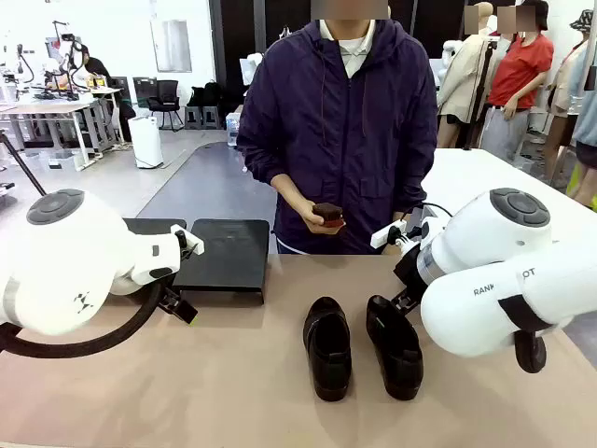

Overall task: Organize the shoes by placing them on the stand.
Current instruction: Pick up one Shoe and place it in the middle of the table.

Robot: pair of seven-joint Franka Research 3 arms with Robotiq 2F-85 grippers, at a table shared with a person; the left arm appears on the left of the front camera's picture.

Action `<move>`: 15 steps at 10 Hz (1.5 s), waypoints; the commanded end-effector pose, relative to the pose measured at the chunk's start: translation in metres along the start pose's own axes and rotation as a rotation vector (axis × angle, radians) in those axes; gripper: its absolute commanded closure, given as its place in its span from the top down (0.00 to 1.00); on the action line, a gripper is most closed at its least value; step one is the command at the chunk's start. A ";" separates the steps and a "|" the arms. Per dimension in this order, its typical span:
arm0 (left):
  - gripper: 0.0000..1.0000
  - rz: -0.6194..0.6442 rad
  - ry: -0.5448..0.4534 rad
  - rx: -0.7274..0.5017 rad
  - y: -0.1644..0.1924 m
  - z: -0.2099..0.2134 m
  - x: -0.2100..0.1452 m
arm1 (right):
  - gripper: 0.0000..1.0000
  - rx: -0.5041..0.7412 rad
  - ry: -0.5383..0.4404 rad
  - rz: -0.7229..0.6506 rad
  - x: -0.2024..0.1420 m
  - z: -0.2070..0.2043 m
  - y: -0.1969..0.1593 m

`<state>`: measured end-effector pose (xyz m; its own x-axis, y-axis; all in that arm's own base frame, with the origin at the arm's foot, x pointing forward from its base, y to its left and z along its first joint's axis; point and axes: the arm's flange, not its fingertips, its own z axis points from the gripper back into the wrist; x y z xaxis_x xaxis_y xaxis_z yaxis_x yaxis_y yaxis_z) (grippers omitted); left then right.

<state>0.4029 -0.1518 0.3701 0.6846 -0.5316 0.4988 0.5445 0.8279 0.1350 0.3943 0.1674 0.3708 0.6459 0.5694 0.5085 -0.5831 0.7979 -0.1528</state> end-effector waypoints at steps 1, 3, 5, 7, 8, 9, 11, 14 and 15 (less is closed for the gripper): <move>1.00 0.000 0.000 0.000 0.000 0.000 0.000 | 1.00 0.000 0.000 0.000 0.000 0.000 0.000; 1.00 0.000 0.000 0.000 0.000 0.000 0.000 | 1.00 0.000 0.000 0.000 0.000 0.000 0.000; 1.00 0.000 0.000 0.000 0.000 0.000 0.000 | 1.00 0.000 0.000 0.000 0.000 0.000 0.000; 1.00 0.000 0.000 0.000 0.000 0.000 0.000 | 1.00 0.000 0.000 0.000 0.000 0.000 0.000; 1.00 0.000 0.000 0.000 0.000 0.000 0.000 | 1.00 0.000 0.000 0.000 0.000 0.000 0.000; 1.00 0.000 0.000 0.000 0.000 0.000 0.000 | 1.00 0.000 0.000 0.000 0.000 0.000 0.000; 1.00 0.000 0.000 0.000 0.000 0.000 0.000 | 1.00 0.000 0.000 0.000 0.000 0.000 0.000; 1.00 -0.048 0.008 -0.107 0.000 0.023 -0.001 | 1.00 0.046 0.012 -0.017 0.002 0.019 -0.007; 1.00 -0.013 0.108 -0.181 0.007 0.053 0.001 | 1.00 0.090 0.046 -0.060 0.003 0.048 -0.018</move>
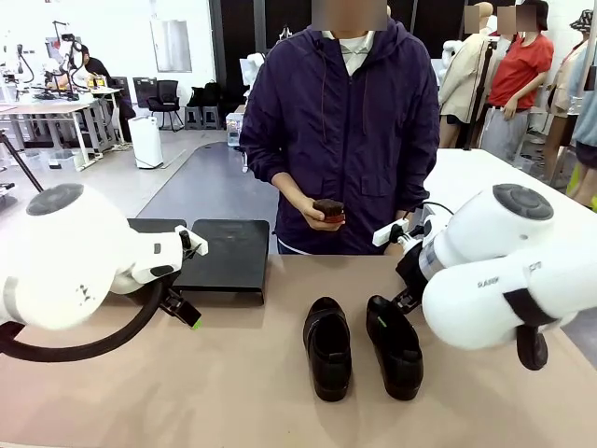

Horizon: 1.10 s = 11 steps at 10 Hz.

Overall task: Organize the shoes by placing them on the stand.
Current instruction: Pick up one Shoe and place it in the middle of the table.

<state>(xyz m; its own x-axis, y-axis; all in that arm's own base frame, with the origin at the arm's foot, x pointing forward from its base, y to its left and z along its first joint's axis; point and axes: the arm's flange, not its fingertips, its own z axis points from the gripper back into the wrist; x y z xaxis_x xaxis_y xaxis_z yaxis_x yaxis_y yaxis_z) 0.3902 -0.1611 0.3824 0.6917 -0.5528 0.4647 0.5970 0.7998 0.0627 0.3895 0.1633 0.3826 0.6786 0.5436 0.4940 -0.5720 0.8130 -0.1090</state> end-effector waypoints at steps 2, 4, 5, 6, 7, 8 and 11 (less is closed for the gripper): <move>1.00 0.144 0.071 -0.232 0.017 0.111 -0.006 | 1.00 0.070 0.008 -0.094 -0.006 0.114 -0.036; 1.00 0.084 -0.013 -0.315 0.023 0.190 -0.046 | 1.00 0.060 -0.035 -0.120 -0.042 0.185 -0.050; 1.00 0.065 -0.091 -0.342 0.029 0.221 -0.074 | 1.00 0.059 -0.071 -0.143 -0.065 0.212 -0.064; 1.00 0.069 -0.181 -0.363 0.040 0.254 -0.106 | 1.00 0.062 -0.112 -0.188 -0.094 0.234 -0.069; 1.00 0.148 -0.288 -0.348 0.049 0.275 -0.140 | 1.00 0.056 -0.155 -0.236 -0.126 0.251 -0.080; 1.00 0.241 -0.344 -0.326 0.064 0.282 -0.170 | 1.00 0.034 -0.215 -0.328 -0.160 0.263 -0.086; 1.00 0.375 -0.349 -0.345 0.096 0.262 -0.178 | 1.00 0.046 -0.223 -0.351 -0.127 0.305 -0.110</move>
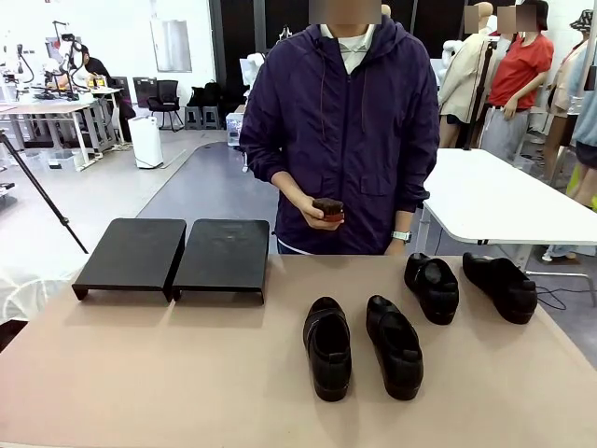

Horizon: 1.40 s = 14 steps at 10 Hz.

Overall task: Organize the shoes by placing them on the stand.
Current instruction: Pick up one Shoe and place it in the middle of the table.

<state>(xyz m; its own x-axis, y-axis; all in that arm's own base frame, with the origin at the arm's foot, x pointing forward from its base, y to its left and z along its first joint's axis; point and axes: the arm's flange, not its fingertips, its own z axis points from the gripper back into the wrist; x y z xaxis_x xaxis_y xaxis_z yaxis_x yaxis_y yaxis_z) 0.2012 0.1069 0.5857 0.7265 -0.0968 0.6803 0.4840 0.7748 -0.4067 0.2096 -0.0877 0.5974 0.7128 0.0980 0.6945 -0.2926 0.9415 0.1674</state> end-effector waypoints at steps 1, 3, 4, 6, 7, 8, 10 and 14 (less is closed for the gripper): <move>1.00 -0.049 0.006 0.000 -0.017 0.000 0.003 | 1.00 0.015 0.049 0.063 0.012 -0.021 0.022; 1.00 -0.049 0.006 0.000 -0.017 0.000 0.003 | 1.00 0.015 0.049 0.063 0.012 -0.021 0.022; 1.00 -0.049 0.006 0.000 -0.017 0.000 0.003 | 1.00 0.015 0.049 0.063 0.012 -0.021 0.022; 1.00 -0.049 0.006 0.000 -0.017 0.000 0.003 | 1.00 0.015 0.049 0.063 0.012 -0.021 0.022; 1.00 -0.049 0.006 0.000 -0.017 0.000 0.003 | 1.00 0.015 0.049 0.063 0.012 -0.021 0.022; 1.00 -0.049 0.006 0.000 -0.017 0.000 0.003 | 1.00 0.015 0.049 0.063 0.012 -0.021 0.022; 1.00 -0.049 0.006 0.000 -0.017 0.000 0.003 | 1.00 0.001 0.062 0.060 0.010 -0.022 0.024; 1.00 -0.049 0.006 0.000 -0.017 0.000 0.003 | 1.00 0.009 0.143 0.012 0.091 -0.074 0.002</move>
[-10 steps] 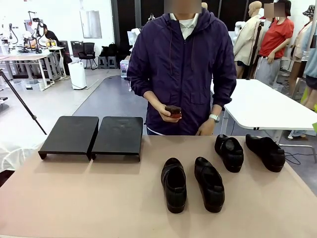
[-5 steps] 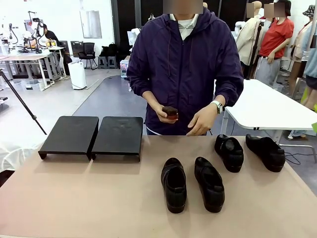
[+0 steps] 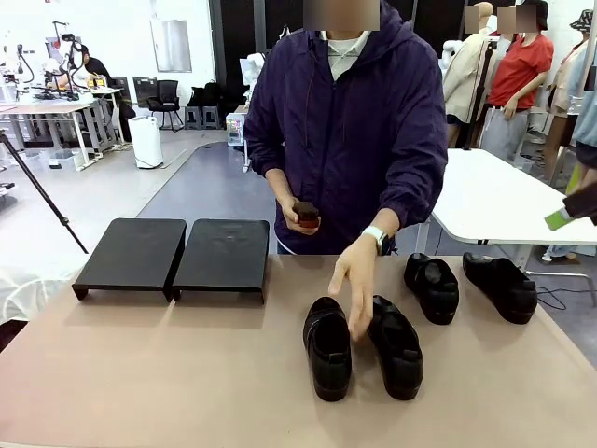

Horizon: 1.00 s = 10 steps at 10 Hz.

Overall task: Organize the shoes by placing them on the stand.
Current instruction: Pick up one Shoe and place it in the middle of the table.

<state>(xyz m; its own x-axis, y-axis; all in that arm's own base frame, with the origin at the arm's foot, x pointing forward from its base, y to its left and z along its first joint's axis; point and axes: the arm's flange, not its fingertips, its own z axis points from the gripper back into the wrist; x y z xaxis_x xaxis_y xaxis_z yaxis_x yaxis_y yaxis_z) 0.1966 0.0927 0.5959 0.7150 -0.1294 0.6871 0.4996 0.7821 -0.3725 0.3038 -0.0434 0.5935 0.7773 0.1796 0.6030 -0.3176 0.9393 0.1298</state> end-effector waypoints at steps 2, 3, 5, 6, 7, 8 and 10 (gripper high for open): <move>1.00 -0.015 -0.005 -0.017 0.000 0.001 -0.002 | 1.00 0.070 0.028 -0.098 -0.029 0.052 -0.044; 1.00 -0.015 -0.005 -0.017 0.000 0.001 -0.002 | 1.00 0.069 0.039 -0.127 -0.054 0.066 -0.056; 1.00 -0.015 -0.005 -0.017 0.000 0.001 -0.002 | 1.00 0.045 -0.009 -0.204 -0.089 0.078 -0.065; 1.00 -0.015 -0.005 -0.017 0.000 0.001 -0.002 | 1.00 0.044 -0.019 -0.225 -0.094 0.075 -0.066; 1.00 -0.015 -0.005 -0.017 0.000 0.001 -0.002 | 1.00 0.050 -0.021 -0.242 -0.097 0.071 -0.066; 1.00 -0.015 -0.005 -0.017 0.000 0.001 -0.002 | 1.00 0.056 -0.016 -0.234 -0.096 0.069 -0.068; 1.00 -0.015 -0.005 -0.017 0.000 0.001 -0.002 | 1.00 -0.003 0.011 -0.244 -0.077 0.061 -0.062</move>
<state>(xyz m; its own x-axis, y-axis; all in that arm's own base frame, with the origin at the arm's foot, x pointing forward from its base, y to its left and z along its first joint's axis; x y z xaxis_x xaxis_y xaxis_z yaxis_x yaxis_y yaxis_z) 0.1965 0.0930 0.5957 0.7151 -0.1293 0.6869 0.4995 0.7820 -0.3728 0.2154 -0.1407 0.5812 0.8381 -0.0448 0.5436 -0.1417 0.9445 0.2963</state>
